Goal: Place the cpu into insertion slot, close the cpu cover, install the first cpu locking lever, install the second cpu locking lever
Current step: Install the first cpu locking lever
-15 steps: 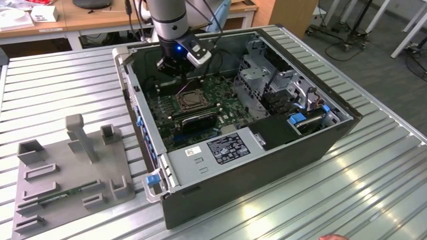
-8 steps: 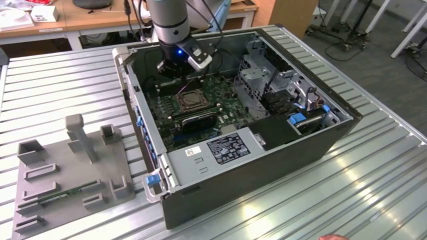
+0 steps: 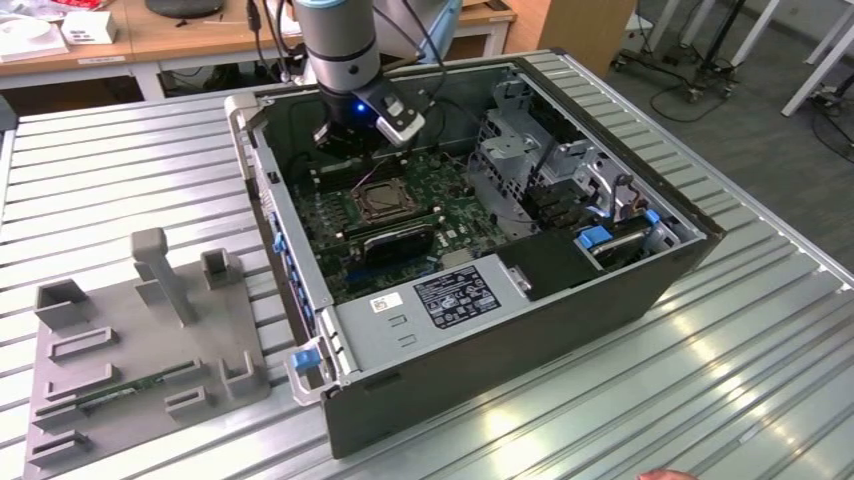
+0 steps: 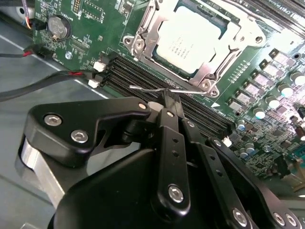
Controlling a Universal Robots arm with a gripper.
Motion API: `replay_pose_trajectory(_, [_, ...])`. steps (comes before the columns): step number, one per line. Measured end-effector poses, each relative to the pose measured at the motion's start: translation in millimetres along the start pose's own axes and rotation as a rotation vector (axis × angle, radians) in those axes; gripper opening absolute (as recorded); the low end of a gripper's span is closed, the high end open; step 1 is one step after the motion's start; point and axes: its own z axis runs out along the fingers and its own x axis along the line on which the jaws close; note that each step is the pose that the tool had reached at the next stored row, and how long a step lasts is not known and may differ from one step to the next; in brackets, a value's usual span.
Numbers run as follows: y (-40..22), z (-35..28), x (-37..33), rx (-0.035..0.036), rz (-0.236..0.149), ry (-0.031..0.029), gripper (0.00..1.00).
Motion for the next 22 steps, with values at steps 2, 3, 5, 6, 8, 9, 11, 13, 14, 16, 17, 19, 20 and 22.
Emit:
replay_pose_trajectory(2, [0.0,0.4,-0.1,-0.0109,-0.007,0.0017,0.11])
replay_pose_trajectory(3, [0.0,0.5,-0.1,-0.0144,-0.011,0.0027,0.11])
replay_pose_trajectory(5, [0.0,1.2,-1.0,-0.018,-0.018,0.004,0.11])
replay_pose_trajectory(6, [-0.1,1.6,-1.6,-0.0183,-0.019,0.0044,0.11])
replay_pose_trajectory(8, [-0.2,2.9,-3.0,-0.0185,-0.02,0.0045,0.11])
replay_pose_trajectory(9, [-0.3,3.8,-3.8,-0.0186,-0.02,0.0045,0.11])
replay_pose_trajectory(11, [-0.6,5.9,-4.9,-0.0185,-0.02,0.0045,0.11])
replay_pose_trajectory(13, [-1.0,7.9,-5.5,-0.0186,-0.02,0.0045,0.11])
replay_pose_trajectory(14, [-1.1,8.8,-5.7,-0.0186,-0.02,0.0045,0.11])
replay_pose_trajectory(16, [-1.5,10.1,-6.0,-0.0186,-0.02,0.0046,0.11])
replay_pose_trajectory(17, [-1.8,10.6,-6.0,-0.0185,-0.02,0.0046,0.11])
replay_pose_trajectory(19, [-2.4,11.9,-6.2,-0.0186,-0.02,0.0046,0.11])
replay_pose_trajectory(20, [-2.7,12.7,-6.3,-0.0185,-0.02,0.0046,0.11])
replay_pose_trajectory(22, [-3.3,14.5,-6.9,-0.0186,-0.02,0.0046,0.11])
